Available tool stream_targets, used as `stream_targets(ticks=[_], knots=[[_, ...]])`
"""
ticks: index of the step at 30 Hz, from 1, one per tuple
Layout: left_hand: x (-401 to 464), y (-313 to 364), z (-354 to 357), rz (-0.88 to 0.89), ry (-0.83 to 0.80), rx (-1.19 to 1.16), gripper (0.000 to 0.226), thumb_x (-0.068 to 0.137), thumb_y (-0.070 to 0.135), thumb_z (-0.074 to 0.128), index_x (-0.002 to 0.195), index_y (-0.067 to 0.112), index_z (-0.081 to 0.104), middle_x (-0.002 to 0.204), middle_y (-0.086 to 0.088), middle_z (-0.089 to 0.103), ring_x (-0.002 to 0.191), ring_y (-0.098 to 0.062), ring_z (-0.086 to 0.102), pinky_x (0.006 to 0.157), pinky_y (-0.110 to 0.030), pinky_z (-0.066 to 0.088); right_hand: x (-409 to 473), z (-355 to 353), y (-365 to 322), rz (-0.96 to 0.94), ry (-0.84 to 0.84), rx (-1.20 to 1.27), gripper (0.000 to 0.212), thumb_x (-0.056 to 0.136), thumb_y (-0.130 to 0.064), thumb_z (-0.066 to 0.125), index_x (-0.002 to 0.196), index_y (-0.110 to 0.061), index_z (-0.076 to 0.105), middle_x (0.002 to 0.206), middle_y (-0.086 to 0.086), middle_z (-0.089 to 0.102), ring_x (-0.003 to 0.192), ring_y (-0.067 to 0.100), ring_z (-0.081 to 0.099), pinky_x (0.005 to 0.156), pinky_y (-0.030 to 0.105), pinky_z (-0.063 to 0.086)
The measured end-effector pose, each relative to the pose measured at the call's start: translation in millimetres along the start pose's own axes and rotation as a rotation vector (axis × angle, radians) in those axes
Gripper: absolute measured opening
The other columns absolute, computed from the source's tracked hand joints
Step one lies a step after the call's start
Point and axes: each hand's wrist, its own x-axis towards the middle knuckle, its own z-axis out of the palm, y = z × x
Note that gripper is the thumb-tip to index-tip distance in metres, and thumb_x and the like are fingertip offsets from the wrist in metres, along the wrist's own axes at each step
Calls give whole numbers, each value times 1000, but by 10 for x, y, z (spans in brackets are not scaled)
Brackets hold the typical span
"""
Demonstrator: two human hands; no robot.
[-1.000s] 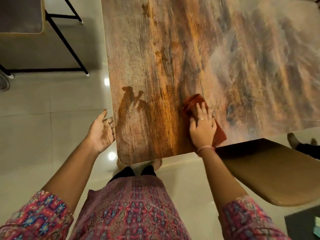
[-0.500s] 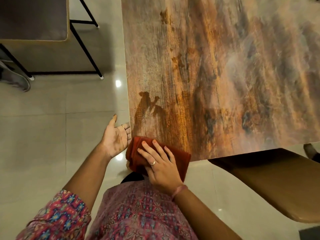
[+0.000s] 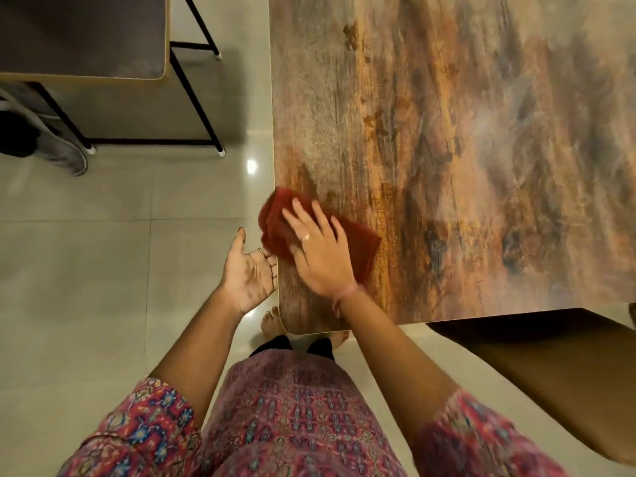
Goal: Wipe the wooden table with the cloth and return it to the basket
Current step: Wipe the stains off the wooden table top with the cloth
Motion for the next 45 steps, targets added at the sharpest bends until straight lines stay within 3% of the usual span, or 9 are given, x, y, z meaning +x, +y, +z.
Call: stream_targets(ticks=[4, 7, 12, 17, 21, 27, 35, 41, 45], knots=[[6, 2, 14, 6, 2, 25, 83, 89, 72, 16, 115, 7, 61, 102, -16, 72, 90, -26, 71, 74, -36, 53, -1153, 245, -52, -60, -157, 53, 56, 97, -36, 30, 150, -42, 16, 158, -24, 1, 148, 7, -6, 118, 32, -5], [-5, 1, 31, 11, -6, 14, 85, 90, 71, 14, 112, 5, 64, 99, -15, 72, 89, -25, 71, 75, -35, 53, -1142, 211, 10, -41, -193, 99, 51, 98, -39, 30, 147, -47, 21, 155, -30, 4, 146, 0, -7, 116, 26, -8], [1, -14, 29, 35, 32, 18, 83, 89, 71, 21, 107, 4, 68, 97, -16, 72, 87, -24, 71, 71, -32, 56, -25, -141, 234, -81, -117, 47, 52, 97, -30, 42, 146, -41, 32, 157, -21, 19, 147, 10, 8, 117, 39, 5], [39, -90, 18, 72, 73, 36, 78, 92, 68, 21, 112, 6, 65, 95, -11, 73, 84, -20, 71, 72, -31, 55, 1033, -463, 355, 42, -57, -91, 52, 99, -36, 39, 150, -38, 24, 160, -14, 15, 148, 16, 11, 119, 42, 11], [47, -96, 50, 100, 100, 38, 76, 93, 65, 24, 112, 5, 66, 101, -13, 72, 91, -22, 70, 83, -36, 52, 597, -384, 251, 93, 3, -245, 59, 98, -53, 33, 151, -28, 26, 159, -4, 23, 144, 23, 23, 106, 45, 29], [59, -44, 166, 94, 113, 46, 72, 95, 63, 21, 107, 7, 65, 84, -10, 74, 76, -20, 72, 63, -29, 57, -794, -126, 275, 12, 3, -369, 52, 93, -45, 41, 122, -8, 65, 126, 17, 62, 111, 33, 61, 93, 42, 50], [84, -51, 180, 114, 124, 42, 74, 95, 64, 21, 118, 6, 61, 95, -11, 73, 87, -21, 70, 75, -34, 56, -583, 2, 369, -118, -18, -116, 54, 91, -27, 38, 145, -20, 40, 155, -1, 32, 146, 19, 22, 119, 39, 16], [80, -34, 191, 88, 114, -2, 78, 94, 65, 21, 117, 2, 60, 91, -13, 73, 83, -23, 71, 68, -31, 57, 613, -236, 338, -164, 19, -100, 49, 95, -26, 41, 144, -20, 43, 153, -2, 37, 146, 18, 23, 120, 38, 15], [99, 8, 149, 43, 101, -5, 82, 92, 68, 20, 118, 2, 61, 97, -15, 71, 90, -26, 68, 84, -37, 52, 1413, -373, 223, -74, 53, -66, 49, 97, -24, 40, 145, -18, 41, 155, -1, 33, 147, 17, 19, 119, 36, 10]])
